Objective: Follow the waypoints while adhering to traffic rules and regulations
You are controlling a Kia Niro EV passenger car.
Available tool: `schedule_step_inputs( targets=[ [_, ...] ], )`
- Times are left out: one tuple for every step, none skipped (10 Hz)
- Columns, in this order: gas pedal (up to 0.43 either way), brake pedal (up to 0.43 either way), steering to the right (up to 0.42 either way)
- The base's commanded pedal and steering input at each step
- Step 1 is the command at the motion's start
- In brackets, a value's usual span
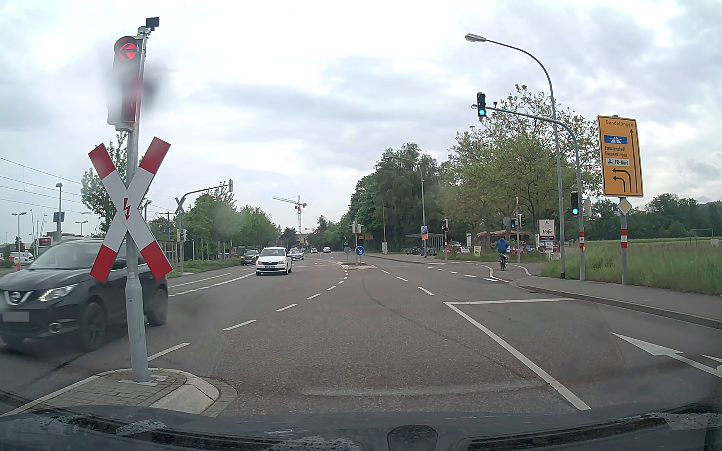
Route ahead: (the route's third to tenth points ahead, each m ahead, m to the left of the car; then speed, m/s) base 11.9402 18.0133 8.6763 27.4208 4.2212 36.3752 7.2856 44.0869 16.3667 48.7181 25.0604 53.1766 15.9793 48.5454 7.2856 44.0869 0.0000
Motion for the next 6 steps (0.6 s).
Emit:
schedule_step_inputs(
  targets=[
    [0.000,0.195,0.006],
    [0.000,0.195,0.006],
    [0.000,0.195,0.006],
    [0.000,0.195,0.006],
    [0.000,0.195,0.006],
    [0.000,0.195,0.006]
  ],
)
